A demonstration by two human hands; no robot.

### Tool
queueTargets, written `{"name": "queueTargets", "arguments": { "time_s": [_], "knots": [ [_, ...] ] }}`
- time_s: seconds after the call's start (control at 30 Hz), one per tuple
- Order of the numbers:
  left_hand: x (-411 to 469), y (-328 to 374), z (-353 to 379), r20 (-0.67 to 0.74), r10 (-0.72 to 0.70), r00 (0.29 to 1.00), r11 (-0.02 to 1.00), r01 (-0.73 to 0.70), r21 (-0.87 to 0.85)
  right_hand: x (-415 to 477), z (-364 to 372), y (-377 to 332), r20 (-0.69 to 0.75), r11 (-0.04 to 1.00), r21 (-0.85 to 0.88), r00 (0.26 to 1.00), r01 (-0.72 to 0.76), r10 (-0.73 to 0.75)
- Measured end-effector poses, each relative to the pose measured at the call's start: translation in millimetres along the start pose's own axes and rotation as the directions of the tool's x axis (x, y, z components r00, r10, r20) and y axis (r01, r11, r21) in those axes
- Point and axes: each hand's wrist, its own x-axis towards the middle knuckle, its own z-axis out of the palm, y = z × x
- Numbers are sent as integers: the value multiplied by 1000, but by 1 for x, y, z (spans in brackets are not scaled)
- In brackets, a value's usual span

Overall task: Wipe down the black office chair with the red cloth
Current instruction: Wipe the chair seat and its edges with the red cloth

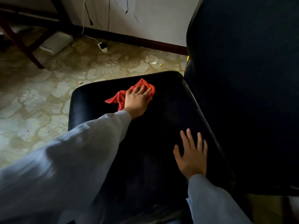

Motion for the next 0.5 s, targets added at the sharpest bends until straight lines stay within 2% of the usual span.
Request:
{"name": "queueTargets", "arguments": {
  "time_s": [0.13,0.4,0.5],
  "knots": [
    [-31,12,-4,52,137,989,990,-139,28,-1,-1,-3,2,1000,26,1000,-2,2],
    [-111,36,-2,155,275,949,958,-284,38,0,-7,-9,22,1000,-12,999,-25,25],
    [-132,32,-6,182,375,909,922,-387,29,0,-9,-11,27,999,-34,999,-31,32]
  ]
}}
